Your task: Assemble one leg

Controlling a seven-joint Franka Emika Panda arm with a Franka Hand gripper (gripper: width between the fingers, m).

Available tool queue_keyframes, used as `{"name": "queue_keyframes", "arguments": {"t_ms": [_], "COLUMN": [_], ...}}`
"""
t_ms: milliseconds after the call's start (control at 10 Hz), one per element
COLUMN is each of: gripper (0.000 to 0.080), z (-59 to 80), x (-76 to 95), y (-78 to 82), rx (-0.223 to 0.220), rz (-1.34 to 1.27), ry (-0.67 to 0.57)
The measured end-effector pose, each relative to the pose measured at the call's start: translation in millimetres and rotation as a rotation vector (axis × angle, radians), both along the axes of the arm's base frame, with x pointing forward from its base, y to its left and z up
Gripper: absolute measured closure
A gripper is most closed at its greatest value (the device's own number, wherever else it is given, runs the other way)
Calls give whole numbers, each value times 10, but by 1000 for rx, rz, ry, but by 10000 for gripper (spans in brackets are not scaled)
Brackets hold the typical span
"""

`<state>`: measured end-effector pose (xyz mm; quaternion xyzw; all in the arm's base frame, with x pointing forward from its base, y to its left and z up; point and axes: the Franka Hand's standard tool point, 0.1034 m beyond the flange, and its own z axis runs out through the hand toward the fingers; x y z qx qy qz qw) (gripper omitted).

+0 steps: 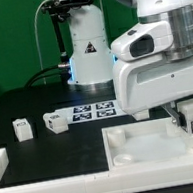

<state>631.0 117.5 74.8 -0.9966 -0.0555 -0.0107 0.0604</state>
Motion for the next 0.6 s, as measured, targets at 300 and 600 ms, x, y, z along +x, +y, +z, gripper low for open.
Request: {"name": "queue_keyframes", "arguments": {"t_ms": [300,600], "gripper": [509,509], "z": [-3,-15], "x": [8,-2], "y": [-3,-36], "rx": [4,12], "rz": [-184,-669], "ry": [-9,26]}}
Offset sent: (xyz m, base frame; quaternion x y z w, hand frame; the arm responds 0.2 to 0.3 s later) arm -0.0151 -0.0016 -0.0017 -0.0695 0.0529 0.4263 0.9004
